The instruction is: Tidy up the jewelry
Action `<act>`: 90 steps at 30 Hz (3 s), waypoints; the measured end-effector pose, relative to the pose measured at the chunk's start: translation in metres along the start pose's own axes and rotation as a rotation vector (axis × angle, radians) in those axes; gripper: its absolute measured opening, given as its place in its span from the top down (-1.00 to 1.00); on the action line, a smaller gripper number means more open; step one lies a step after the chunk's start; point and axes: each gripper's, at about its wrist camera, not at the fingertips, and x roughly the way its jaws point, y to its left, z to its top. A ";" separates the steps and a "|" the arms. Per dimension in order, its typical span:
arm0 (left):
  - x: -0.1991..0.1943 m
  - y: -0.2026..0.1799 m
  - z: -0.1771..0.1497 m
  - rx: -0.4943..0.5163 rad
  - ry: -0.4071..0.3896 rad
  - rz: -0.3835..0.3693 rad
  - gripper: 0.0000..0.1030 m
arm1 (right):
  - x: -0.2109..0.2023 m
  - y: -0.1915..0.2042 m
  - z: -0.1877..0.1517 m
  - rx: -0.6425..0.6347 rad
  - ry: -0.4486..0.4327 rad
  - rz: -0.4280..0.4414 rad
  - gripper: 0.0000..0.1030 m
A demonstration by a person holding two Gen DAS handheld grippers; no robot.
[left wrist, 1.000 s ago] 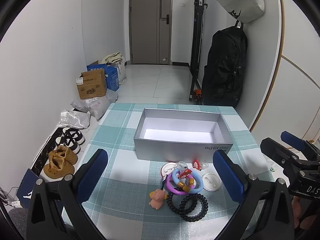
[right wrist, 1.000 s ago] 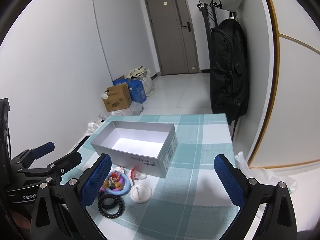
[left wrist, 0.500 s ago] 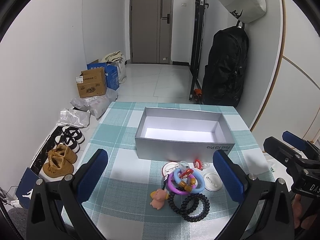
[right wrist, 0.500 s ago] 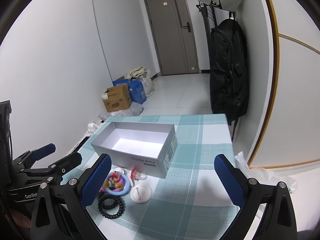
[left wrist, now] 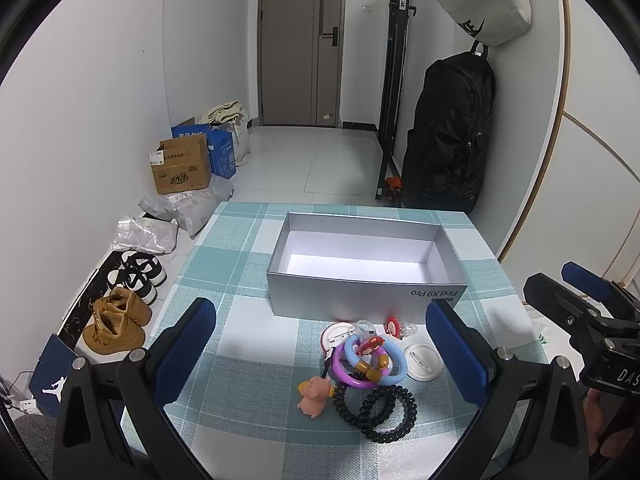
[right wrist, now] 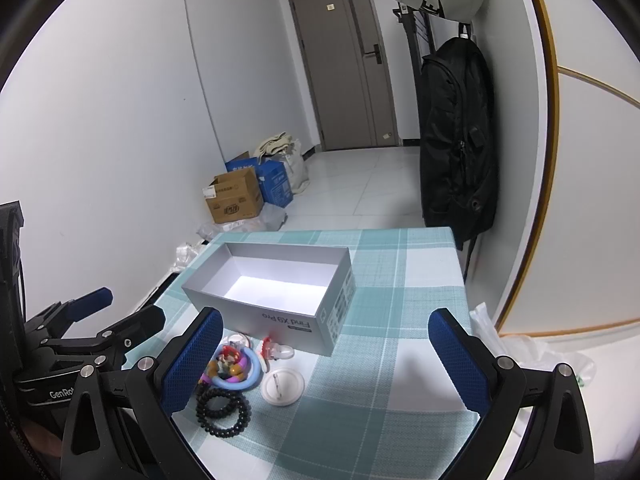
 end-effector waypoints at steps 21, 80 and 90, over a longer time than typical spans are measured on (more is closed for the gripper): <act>0.003 0.000 -0.001 -0.005 0.021 -0.022 -0.98 | 0.000 0.000 0.000 -0.004 0.006 0.002 -1.00; 0.068 0.051 -0.033 -0.177 0.436 -0.362 0.56 | 0.050 -0.006 -0.001 0.089 0.228 0.097 -0.99; 0.056 0.057 -0.023 -0.207 0.379 -0.365 0.56 | 0.048 0.011 -0.027 0.085 0.331 0.185 -0.80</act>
